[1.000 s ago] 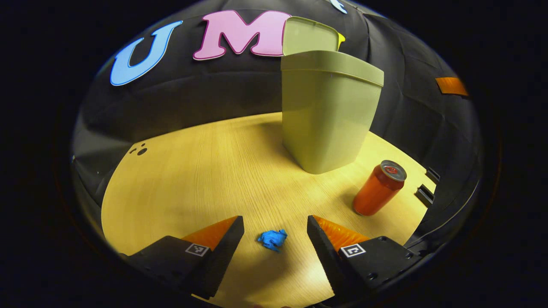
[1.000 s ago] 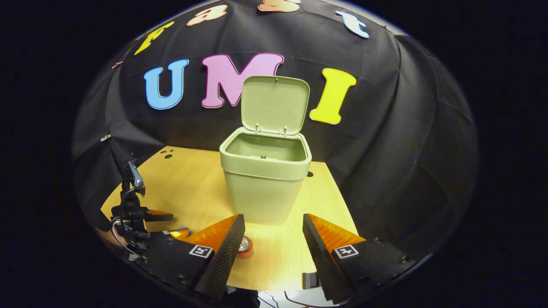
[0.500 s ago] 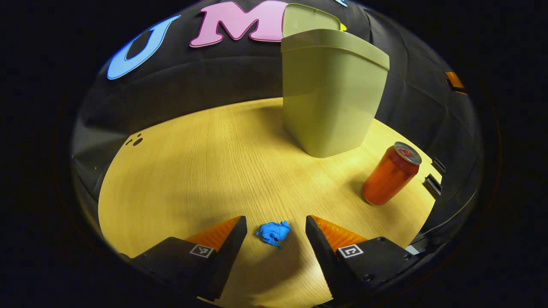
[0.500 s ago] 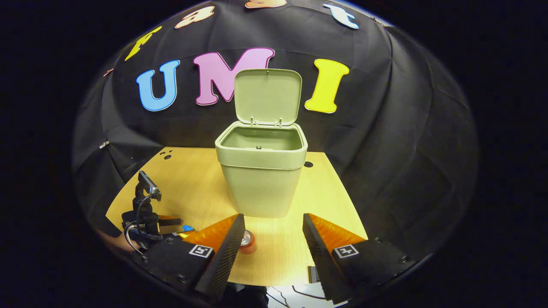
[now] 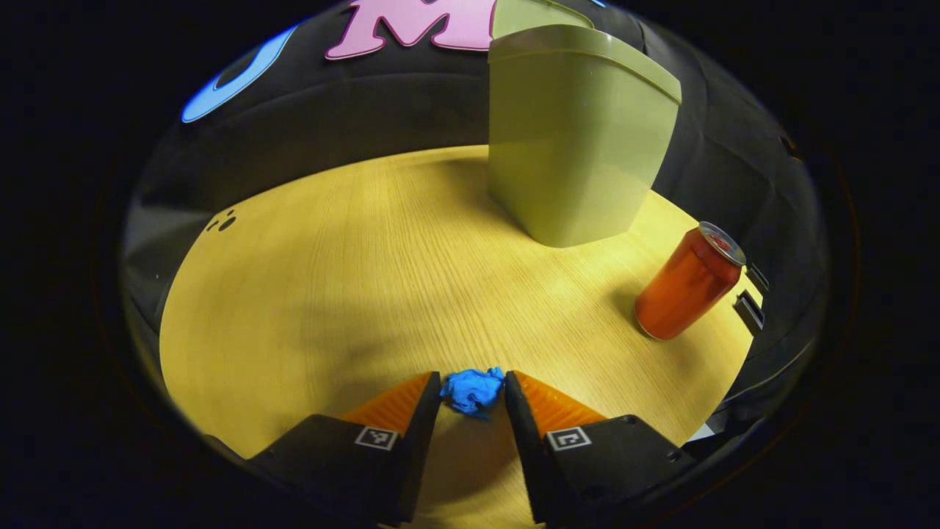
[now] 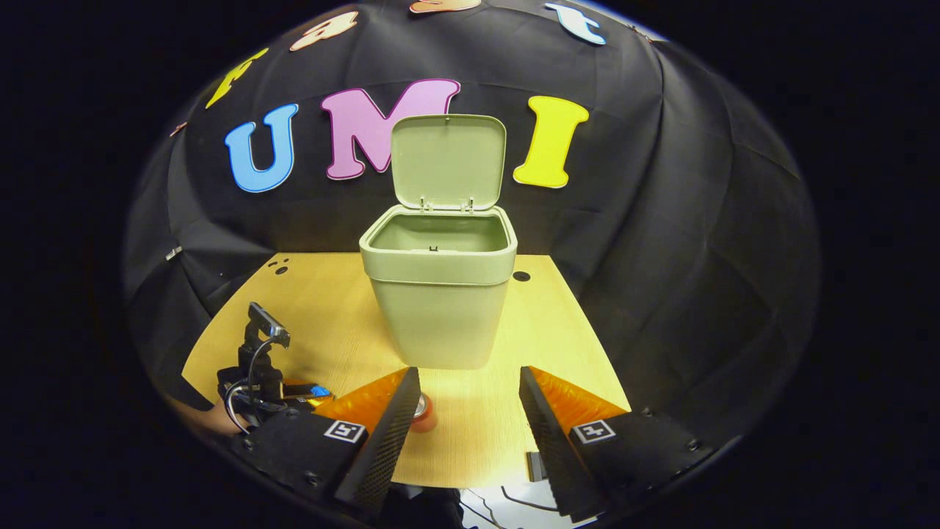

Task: Press the lid of the desktop garbage bin to open it, pick up the crumpled paper on the desktop and throw it into the bin, then pick up the pop can on the desktop and drop it into the bin, and finally close the garbage bin lid.

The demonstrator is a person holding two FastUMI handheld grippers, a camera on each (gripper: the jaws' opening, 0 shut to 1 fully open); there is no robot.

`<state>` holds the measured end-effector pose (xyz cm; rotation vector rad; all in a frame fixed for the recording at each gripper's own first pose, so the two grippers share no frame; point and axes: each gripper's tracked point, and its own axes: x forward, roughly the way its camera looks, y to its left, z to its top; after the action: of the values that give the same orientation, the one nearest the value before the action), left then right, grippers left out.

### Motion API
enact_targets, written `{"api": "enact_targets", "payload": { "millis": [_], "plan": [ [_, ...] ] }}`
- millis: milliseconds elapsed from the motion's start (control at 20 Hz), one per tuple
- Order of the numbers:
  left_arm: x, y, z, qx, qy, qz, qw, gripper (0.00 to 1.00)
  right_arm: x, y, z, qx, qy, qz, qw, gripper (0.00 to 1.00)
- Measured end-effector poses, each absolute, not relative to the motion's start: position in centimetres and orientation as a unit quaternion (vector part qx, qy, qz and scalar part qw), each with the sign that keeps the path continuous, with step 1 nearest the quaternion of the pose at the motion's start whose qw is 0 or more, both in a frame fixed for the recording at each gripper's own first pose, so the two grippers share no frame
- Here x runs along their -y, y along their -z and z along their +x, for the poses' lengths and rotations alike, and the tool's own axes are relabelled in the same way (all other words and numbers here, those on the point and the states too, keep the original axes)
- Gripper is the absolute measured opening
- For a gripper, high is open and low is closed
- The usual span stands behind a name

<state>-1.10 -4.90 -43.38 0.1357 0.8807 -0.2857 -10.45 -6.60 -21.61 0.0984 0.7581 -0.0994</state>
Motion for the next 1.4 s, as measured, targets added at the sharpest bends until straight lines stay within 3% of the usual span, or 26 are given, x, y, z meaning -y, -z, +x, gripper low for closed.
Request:
{"api": "enact_targets", "payload": {
  "millis": [200,550,1100,1400],
  "plan": [
    [4.7,42.7,-0.8,-0.418,0.137,0.071,0.895,0.45,6.9,21.6,-10.5,-0.368,0.054,0.050,0.927,0.87],
    [5.2,36.5,1.1,-0.363,0.147,0.065,0.918,0.46,6.6,21.4,-10.2,-0.361,0.048,0.056,0.930,0.87],
    [11.7,17.6,7.9,-0.190,0.200,0.000,0.961,0.46,5.6,21.6,-9.8,-0.355,0.026,0.054,0.933,0.87],
    [14.8,10.7,11.2,-0.114,0.229,-0.011,0.967,0.46,5.3,21.4,-9.8,-0.347,0.015,0.066,0.936,0.87]
  ]
}}
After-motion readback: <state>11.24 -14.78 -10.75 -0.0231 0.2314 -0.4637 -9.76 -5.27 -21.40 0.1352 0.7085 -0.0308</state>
